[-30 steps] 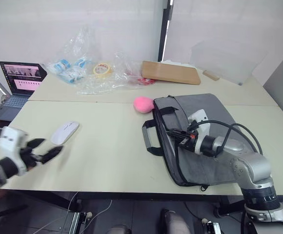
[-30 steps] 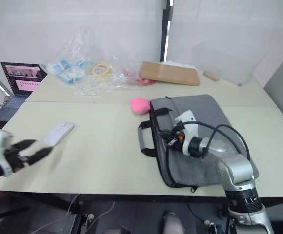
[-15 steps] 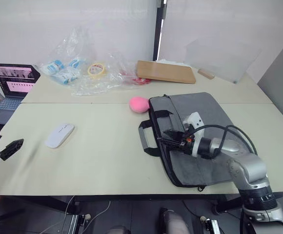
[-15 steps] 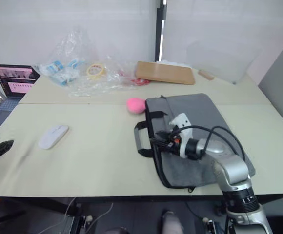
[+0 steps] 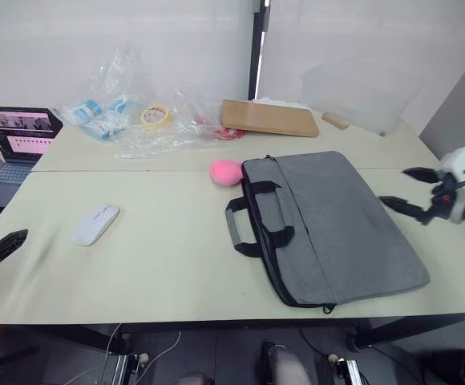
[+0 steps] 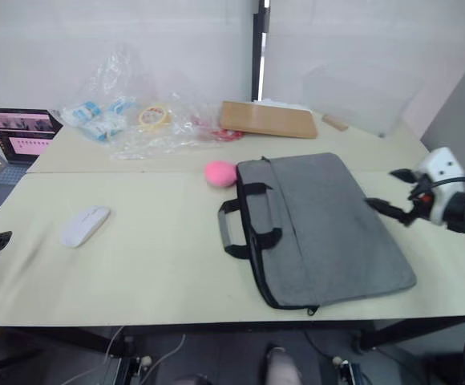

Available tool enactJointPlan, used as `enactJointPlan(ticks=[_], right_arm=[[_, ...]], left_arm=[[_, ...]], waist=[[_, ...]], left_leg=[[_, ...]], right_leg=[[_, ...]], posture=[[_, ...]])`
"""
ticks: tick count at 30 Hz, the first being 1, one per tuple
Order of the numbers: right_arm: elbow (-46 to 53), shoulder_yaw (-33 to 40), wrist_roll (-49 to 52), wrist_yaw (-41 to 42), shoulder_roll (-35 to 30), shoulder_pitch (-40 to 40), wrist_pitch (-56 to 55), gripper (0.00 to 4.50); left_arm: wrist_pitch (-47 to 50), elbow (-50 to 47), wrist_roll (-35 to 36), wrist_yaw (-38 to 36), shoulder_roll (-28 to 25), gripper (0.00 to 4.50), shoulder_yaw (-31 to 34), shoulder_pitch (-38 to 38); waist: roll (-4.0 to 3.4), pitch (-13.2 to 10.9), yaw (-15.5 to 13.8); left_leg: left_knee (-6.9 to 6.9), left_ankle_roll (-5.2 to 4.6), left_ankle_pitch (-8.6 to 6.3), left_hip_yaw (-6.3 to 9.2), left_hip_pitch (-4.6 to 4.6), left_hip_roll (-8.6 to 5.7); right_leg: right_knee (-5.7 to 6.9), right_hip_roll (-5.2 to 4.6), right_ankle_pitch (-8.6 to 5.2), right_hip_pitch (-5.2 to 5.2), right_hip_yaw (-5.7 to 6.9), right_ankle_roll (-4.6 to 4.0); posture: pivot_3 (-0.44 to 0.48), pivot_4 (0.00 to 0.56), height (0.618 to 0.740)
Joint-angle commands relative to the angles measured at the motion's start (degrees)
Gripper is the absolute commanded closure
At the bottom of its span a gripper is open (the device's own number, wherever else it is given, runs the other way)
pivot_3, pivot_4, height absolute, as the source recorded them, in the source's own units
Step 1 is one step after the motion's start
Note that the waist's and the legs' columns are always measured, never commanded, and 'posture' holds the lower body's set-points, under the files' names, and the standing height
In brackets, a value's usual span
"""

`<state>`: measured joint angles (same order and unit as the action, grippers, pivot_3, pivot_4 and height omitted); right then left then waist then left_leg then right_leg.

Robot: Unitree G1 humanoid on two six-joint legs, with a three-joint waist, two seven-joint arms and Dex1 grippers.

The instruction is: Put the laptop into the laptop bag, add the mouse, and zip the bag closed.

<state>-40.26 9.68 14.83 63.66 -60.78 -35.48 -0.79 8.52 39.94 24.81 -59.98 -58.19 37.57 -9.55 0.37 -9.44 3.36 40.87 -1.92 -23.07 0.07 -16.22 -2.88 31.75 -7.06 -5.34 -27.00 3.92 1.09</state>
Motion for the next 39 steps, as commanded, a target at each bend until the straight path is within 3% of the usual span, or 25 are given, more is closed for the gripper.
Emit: enactJointPlan(ticks=[1, 5, 10, 16, 20, 23, 26, 31, 35, 39], right_arm=[[-12.49, -0.69, -4.49, 1.41, -2.14, -5.7, -9.03, 0.02], [-21.06, -1.76, -7.18, 3.73, -2.72, -10.61, -10.49, 0.02], [-24.97, -2.38, -9.22, 5.14, -2.62, -13.09, -11.09, 0.02], [-26.39, -2.38, -10.54, 4.78, -1.44, -14.71, -13.01, 0.02], [-22.89, -1.61, -8.23, 7.04, 2.71, -17.02, -11.67, 0.02], [-15.7, -0.3, -4.38, 9.72, 6.43, -16.76, -6.9, 0.02], [-0.57, 2.71, 6.53, 14.27, 11.02, -14.88, 7.79, 0.02], [24.31, 1.69, 17.3, 14.91, 13.43, -8.32, 24.78, 0.02], [39.06, 0.42, 23.65, 13.46, 16.1, -5.29, 30.89, 0.02], [44.78, -0.24, 25.15, 12.24, 17.44, -3.62, 32.15, 0.02]], left_arm=[[-1.67, 0.75, 0.24, -0.62, -1.7, 0.0, 0.89, -0.01], [-1.79, 1.07, 0.59, -1.88, -2.56, 0.0, 1.18, 0.57], [-2.09, 2.05, 0.37, -3.42, -3.53, 0.0, 1.24, 1.45], [-2.29, 2.6, 0.46, -3.67, -4.1, 0.0, 1.63, 2.53], [-1.45, 2.01, 1.14, -3.39, -3.75, 0.0, 2.13, 2.95], [-1.35, 1.26, 1.37, -3.41, -3.11, 0.0, 2.54, 3.95], [-1.12, 0.7, 1.64, -3.11, -2.77, 0.0, 3.06, 4.64], [-1.08, 0.57, 1.64, -2.64, -2.83, 0.0, 2.99, 4.53], [-0.72, -0.4, 1.9, -2.07, -2.58, 0.0, 3.29, 5.15], [-0.39, -1.37, 2.58, -2.03, -2.22, 0.0, 3.92, 6.69]], waist=[[0.0, 0.0, 0.4], [0.01, 0.0, 1.01], [0.0, -0.01, 0.64], [-0.01, -0.01, 0.51], [0.0, -0.01, 0.63], [-0.01, -0.01, 0.83], [-0.02, -0.02, 0.65], [-0.06, -0.02, -0.71], [-0.06, -0.03, -1.3], [-0.05, -0.02, -1.19]], left_leg=[[0.01, 0.0, 0.0, -0.01, 0.0, 0.04], [0.02, 0.0, 0.0, -0.11, -0.01, 0.12], [0.03, 0.0, -0.01, -0.1, -0.02, 0.39], [0.02, 0.0, -0.01, -0.06, -0.07, 0.41], [0.05, 0.0, -0.01, -0.04, -0.06, 0.42], [0.05, 0.01, -0.02, 0.03, -0.04, 0.51], [0.08, 0.03, -0.03, 0.14, -0.06, 0.59], [0.17, 0.08, -0.05, 0.41, -0.23, 0.57], [0.26, 0.11, -0.07, 0.21, -0.27, 0.46], [0.32, 0.14, -0.08, 0.11, -0.24, 0.29]], right_leg=[[0.0, 0.0, 0.0, 0.0, 0.0, 0.0], [0.01, 0.0, 0.01, 0.0, -0.14, 0.0], [0.02, 0.03, 0.01, -0.01, -0.15, 0.0], [0.0, 0.03, 0.01, -0.05, -0.1, 0.0], [0.03, 0.03, 0.01, -0.05, -0.1, -0.01], [0.04, 0.11, 0.02, -0.06, -0.15, -0.02], [0.05, 0.19, 0.03, -0.13, -0.15, -0.04], [0.03, 0.19, 0.04, -0.21, 0.07, -0.06], [0.04, 0.2, 0.04, -0.21, 0.16, -0.06], [0.1, 0.21, 0.03, -0.2, 0.16, -0.07]], posture=[[0.0, 0.15, 0.74], [0.0, 0.15, 0.74], [0.0, 0.15, 0.74], [0.0, 0.15, 0.74], [0.0, 0.15, 0.74], [0.0, 0.15, 0.74], [0.0, 0.15, 0.74], [0.0, 0.15, 0.74], [0.0, 0.15, 0.74], [0.0, 0.15, 0.74]])
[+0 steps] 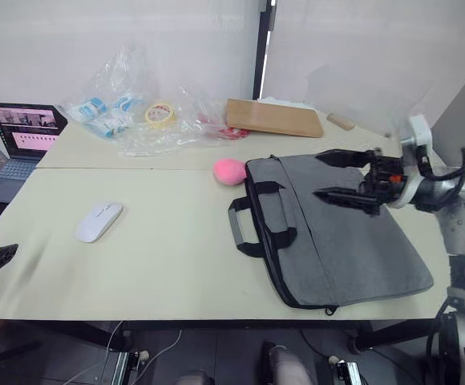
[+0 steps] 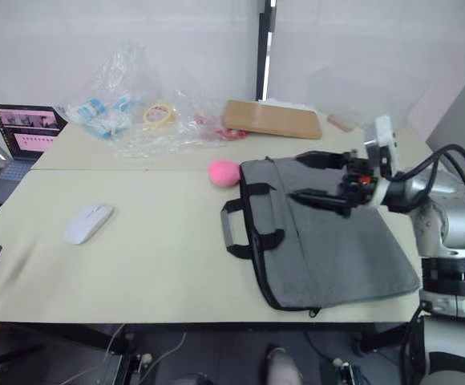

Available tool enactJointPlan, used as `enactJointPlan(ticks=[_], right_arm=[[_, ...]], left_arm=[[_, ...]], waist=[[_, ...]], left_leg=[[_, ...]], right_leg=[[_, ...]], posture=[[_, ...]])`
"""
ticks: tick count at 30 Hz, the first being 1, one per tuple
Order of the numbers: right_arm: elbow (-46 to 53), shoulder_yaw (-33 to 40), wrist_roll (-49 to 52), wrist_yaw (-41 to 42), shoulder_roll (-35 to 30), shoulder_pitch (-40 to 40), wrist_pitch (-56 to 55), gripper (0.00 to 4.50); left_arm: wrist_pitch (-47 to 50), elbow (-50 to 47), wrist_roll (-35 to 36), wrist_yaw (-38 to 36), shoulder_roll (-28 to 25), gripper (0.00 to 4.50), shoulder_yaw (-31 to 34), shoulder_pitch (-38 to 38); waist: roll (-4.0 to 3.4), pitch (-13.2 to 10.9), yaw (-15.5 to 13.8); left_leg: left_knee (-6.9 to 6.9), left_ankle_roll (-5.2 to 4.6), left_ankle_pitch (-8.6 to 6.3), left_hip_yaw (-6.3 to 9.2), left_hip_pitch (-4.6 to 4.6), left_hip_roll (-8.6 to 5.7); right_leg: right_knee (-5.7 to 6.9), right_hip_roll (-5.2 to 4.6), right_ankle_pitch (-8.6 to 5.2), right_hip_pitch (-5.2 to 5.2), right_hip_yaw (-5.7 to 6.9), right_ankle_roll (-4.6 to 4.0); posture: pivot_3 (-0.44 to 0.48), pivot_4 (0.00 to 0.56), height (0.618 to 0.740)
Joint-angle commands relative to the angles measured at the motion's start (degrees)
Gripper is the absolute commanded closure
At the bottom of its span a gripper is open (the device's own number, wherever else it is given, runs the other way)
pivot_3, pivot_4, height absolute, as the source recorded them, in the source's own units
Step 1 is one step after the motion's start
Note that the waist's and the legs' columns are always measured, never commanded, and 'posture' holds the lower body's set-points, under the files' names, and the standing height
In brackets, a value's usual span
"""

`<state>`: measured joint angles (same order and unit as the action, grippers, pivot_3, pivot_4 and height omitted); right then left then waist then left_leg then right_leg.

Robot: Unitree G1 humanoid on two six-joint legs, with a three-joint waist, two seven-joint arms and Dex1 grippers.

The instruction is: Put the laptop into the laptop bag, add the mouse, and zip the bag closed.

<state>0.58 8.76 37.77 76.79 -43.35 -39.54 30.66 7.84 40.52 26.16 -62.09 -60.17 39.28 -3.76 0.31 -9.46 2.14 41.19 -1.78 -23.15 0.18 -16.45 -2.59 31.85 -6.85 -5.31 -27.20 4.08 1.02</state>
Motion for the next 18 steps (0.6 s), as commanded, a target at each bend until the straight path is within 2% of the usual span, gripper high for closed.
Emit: enactJointPlan(ticks=[1, 8, 11, 18], right_arm=[[4.43, 0.53, 2.27, -1.17, 0.16, 0.73, 0.76, 0.02], [5.23, 0.54, 2.57, -2.32, 0.56, 1.9, 0.9, 0.02], [5.85, 1.53, 3.2, -2.04, -0.52, 3.24, 1.57, 0.02], [10.08, 2.86, 4.18, -1.64, -2.22, 7.6, 0.8, 0.02]], left_arm=[[0.78, -2.79, 1.62, -0.01, -0.11, 0.0, 2.49, 1.47], [7.26, -12.17, 4.01, 0.03, 1.62, 0.0, 0.53, 2.21], [8.24, -14.81, 2.92, 1.87, 3.59, 0.0, -4.32, -2.26], [7.37, -11.2, -0.89, 3.54, 6.16, 0.0, -13.23, -12.77]], waist=[[0.01, 0.01, 0.15], [0.02, 0.01, 0.38], [0.01, 0.01, 0.08], [0.08, 0.04, 0.38]], left_leg=[[0.0, 0.0, 0.0, -0.02, 0.02, -0.01], [0.01, 0.04, -0.01, -0.1, 0.07, 0.01], [0.02, 0.04, 0.0, -0.11, 0.13, 0.0], [0.12, 0.04, 0.0, -0.09, 0.14, -0.04]], right_leg=[[0.0, 0.0, 0.0, 0.01, 0.0, 0.0], [0.07, 0.04, -0.03, 0.02, -0.02, -0.05], [0.1, 0.05, -0.04, 0.07, -0.05, -0.07], [0.13, 0.06, -0.04, 0.15, -0.06, -0.08]], posture=[[0.0, 0.15, 0.74], [0.0, 0.15, 0.74], [0.0, 0.15, 0.74], [0.0, 0.15, 0.74]])
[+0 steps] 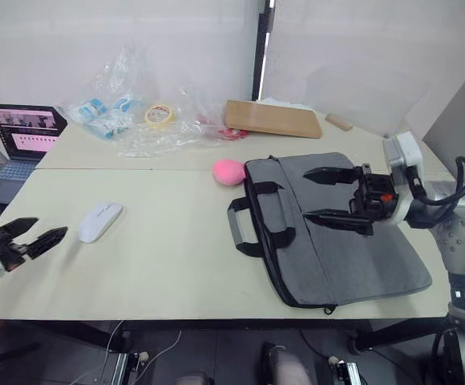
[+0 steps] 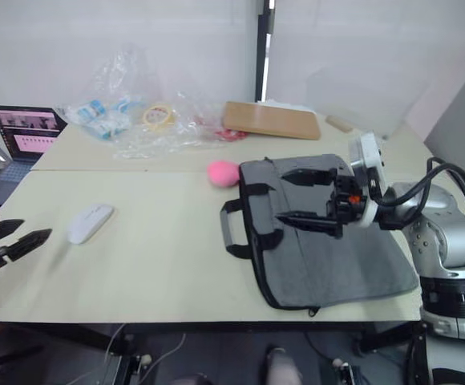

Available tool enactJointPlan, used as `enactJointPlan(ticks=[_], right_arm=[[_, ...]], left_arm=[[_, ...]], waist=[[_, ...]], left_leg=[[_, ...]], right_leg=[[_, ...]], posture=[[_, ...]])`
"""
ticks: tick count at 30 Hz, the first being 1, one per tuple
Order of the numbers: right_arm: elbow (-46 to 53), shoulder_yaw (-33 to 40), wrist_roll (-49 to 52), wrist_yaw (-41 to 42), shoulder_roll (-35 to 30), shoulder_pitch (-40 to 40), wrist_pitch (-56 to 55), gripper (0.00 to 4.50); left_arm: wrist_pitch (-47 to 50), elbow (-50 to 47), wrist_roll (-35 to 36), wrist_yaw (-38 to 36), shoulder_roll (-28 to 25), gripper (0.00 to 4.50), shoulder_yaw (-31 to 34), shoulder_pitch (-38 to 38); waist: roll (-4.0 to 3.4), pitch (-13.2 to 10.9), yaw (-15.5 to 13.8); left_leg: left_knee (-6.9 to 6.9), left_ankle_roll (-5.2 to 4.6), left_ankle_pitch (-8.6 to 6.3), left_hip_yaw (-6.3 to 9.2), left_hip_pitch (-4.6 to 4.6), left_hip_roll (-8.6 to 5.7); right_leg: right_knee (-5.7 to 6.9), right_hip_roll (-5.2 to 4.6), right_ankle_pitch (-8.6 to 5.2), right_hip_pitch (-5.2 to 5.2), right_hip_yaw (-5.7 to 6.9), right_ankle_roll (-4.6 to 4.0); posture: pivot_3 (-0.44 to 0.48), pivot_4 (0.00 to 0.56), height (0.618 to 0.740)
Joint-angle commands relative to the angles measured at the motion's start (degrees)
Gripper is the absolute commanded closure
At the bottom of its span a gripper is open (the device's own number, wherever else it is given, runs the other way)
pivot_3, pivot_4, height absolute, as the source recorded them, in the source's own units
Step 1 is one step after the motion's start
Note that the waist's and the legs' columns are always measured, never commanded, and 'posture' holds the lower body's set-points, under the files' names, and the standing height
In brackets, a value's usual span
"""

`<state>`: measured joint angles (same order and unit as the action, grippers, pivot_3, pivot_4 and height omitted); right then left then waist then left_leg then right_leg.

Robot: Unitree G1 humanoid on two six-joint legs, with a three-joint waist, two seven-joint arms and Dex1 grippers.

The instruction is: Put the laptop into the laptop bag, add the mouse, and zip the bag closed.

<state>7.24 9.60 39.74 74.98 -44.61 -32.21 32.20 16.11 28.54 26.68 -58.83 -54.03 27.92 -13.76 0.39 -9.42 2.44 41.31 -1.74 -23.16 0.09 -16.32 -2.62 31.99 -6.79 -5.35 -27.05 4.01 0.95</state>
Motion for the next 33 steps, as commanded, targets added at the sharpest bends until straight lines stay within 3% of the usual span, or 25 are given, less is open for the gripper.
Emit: enactJointPlan(ticks=[1, 9, 17, 23, 28, 33], right_arm=[[3.93, 2.08, 2.38, 0.29, -1.11, 0.67, -0.67, 0.02], [12.08, 5.53, 5.22, 0.56, -2.41, 9.61, -2.25, 0.02], [13.52, 6.36, 5.88, -0.5, -2.86, 12.22, -3.33, 0.02], [12.91, 6.09, 5.91, -1.3, -2.75, 11.44, -3.5, 0.0], [12.78, 5.8, 5.51, -2.12, -2.83, 11.3, -3.64, 0.0], [14.32, 2.46, 2.72, -8.56, -3.99, 11.01, 0.6, 0.0]], left_arm=[[-1.09, 1.39, -1.81, 0.1, 0.25, 0.0, -2.81, -3.78], [-6.04, 15.09, -9.69, 2.02, 2.8, 0.0, -11.22, -14.06], [-9.95, 22.26, -12.14, 1.29, 3.93, 0.0, -13.25, -16.37], [-10.19, 23.3, -11.46, 0.1, 4.63, 1.72, -12.85, -17.16], [-10.47, 22.89, -11.21, -0.57, 4.31, 1.72, -12.37, -16.81], [-10.11, 16.3, -8.55, -2.0, 3.77, 1.72, -10.38, -15.28]], waist=[[0.01, 0.01, 0.14], [0.06, 0.04, -0.18], [0.15, 0.08, -0.42], [0.16, 0.09, -1.06], [0.16, 0.09, -1.49], [0.18, 0.09, -1.6]], left_leg=[[0.02, 0.0, 0.0, -0.01, 0.01, 0.01], [0.17, -0.02, 0.0, -0.04, -0.01, 0.0], [0.4, -0.12, -0.06, -0.04, -0.04, 0.03], [0.41, -0.14, -0.07, -0.05, -0.04, 0.03], [0.41, -0.14, -0.07, -0.05, -0.04, 0.02], [0.42, -0.14, -0.07, -0.04, -0.05, 0.04]], right_leg=[[0.02, 0.0, 0.0, 0.0, 0.0, -0.01], [0.11, 0.02, 0.02, 0.04, -0.07, -0.04], [0.16, 0.02, 0.07, 0.09, -0.11, -0.04], [0.16, 0.02, 0.07, 0.09, -0.13, -0.04], [0.16, 0.03, 0.07, 0.09, -0.13, -0.04], [0.15, 0.02, 0.07, 0.09, -0.13, -0.04]], posture=[[0.0, 0.15, 0.74], [0.0, 0.15, 0.74], [0.0, 0.15, 0.74], [0.0, 0.15, 0.74], [0.0, 0.15, 0.74], [0.0, 0.15, 0.74]])
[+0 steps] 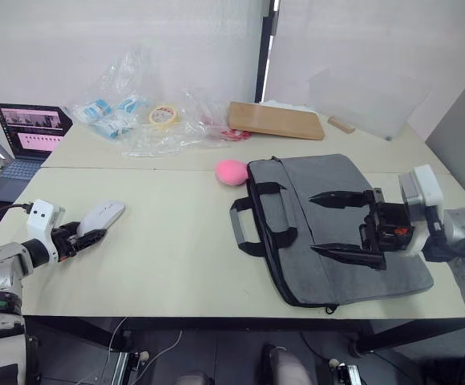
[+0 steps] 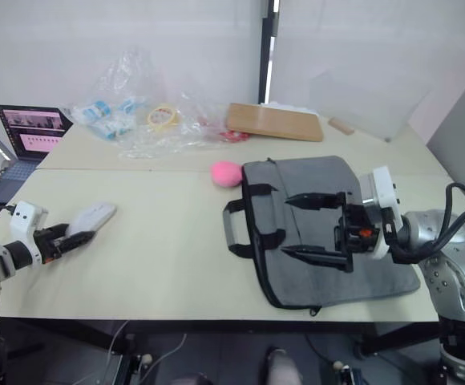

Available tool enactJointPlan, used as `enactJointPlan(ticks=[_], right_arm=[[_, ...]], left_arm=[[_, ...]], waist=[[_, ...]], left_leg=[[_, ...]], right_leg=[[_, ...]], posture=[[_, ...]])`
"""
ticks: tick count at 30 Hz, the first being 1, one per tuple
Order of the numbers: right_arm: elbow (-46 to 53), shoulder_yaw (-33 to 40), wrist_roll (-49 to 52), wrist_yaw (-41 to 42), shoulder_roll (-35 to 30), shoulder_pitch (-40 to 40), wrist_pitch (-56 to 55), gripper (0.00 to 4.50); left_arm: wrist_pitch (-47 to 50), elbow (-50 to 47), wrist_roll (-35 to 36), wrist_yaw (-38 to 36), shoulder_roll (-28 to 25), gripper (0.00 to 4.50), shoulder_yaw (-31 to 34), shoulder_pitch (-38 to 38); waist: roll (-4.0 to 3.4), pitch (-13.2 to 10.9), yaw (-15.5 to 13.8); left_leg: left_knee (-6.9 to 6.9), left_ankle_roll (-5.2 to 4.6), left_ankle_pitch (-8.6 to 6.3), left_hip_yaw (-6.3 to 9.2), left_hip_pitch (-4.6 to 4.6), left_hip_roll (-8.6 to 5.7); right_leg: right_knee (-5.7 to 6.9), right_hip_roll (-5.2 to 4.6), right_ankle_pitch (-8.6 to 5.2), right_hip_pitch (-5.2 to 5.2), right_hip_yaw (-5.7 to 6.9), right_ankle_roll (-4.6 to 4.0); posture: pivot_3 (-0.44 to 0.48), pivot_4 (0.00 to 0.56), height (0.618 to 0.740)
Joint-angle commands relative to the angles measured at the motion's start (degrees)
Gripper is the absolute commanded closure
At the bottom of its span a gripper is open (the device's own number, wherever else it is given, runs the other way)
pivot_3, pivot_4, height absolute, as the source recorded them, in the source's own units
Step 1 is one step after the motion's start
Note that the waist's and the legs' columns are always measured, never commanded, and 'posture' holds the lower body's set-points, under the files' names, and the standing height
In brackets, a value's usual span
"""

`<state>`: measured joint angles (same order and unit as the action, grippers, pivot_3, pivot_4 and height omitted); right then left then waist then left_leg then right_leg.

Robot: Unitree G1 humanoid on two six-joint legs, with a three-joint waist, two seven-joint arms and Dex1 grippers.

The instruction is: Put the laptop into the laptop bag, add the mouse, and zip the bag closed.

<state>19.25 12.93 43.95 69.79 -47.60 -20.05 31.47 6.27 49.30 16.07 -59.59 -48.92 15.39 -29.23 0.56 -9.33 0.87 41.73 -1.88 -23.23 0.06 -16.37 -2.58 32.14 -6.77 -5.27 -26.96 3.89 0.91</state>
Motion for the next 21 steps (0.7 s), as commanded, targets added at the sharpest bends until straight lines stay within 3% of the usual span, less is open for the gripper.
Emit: enactJointPlan(ticks=[1, 5, 10, 17, 21], right_arm=[[3.29, -2.14, -3.7, -6.04, -0.89, -0.92, 1.4, 0.0], [6.74, -9.03, -14.38, -20.52, 2.45, -1.48, 2.84, 0.0], [5.94, -16.32, -21.13, -32.03, 9.61, -3.48, 7.84, 0.0], [4.36, -25.71, -32.72, -41.66, 15.95, -5.28, 7.0, 0.0], [3.57, -29.04, -39.28, -44.25, 15.9, -5.2, 6.43, 0.0]], left_arm=[[0.14, -7.35, 2.64, -2.2, -1.73, 1.72, 2.42, 1.25], [3.38, -17.67, 4.95, -3.77, -2.85, 1.72, 3.64, 4.59], [8.08, -27.93, 6.89, -2.16, -1.57, 1.72, 4.01, 7.98], [11.29, -34.61, 8.29, 0.16, 0.4, 1.72, 3.92, 10.98], [12.0, -35.4, 8.25, 0.4, 0.58, 1.72, 4.25, 11.16]], waist=[[0.0, 0.0, -0.04], [0.03, 0.01, -0.02], [0.04, 0.02, 0.01], [0.06, 0.03, 0.04], [0.06, 0.03, 0.18]], left_leg=[[0.0, 0.0, 0.0, 0.01, -0.01, 0.0], [0.0, 0.01, -0.01, 0.03, -0.03, 0.06], [0.0, 0.02, -0.01, 0.06, -0.02, 0.08], [0.0, 0.03, -0.01, 0.08, -0.11, 0.1], [0.0, 0.03, -0.01, 0.04, -0.1, 0.14]], right_leg=[[0.0, 0.0, 0.0, 0.0, 0.0, 0.0], [-0.02, 0.01, 0.0, -0.03, 0.0, 0.0], [0.0, 0.04, 0.0, -0.03, -0.05, -0.01], [-0.06, 0.19, -0.01, -0.08, -0.05, -0.02], [-0.06, 0.24, -0.01, -0.08, -0.06, -0.04]], posture=[[0.0, 0.15, 0.74], [0.0, 0.15, 0.74], [0.0, 0.15, 0.74], [0.0, 0.15, 0.74], [0.0, 0.15, 0.74]])
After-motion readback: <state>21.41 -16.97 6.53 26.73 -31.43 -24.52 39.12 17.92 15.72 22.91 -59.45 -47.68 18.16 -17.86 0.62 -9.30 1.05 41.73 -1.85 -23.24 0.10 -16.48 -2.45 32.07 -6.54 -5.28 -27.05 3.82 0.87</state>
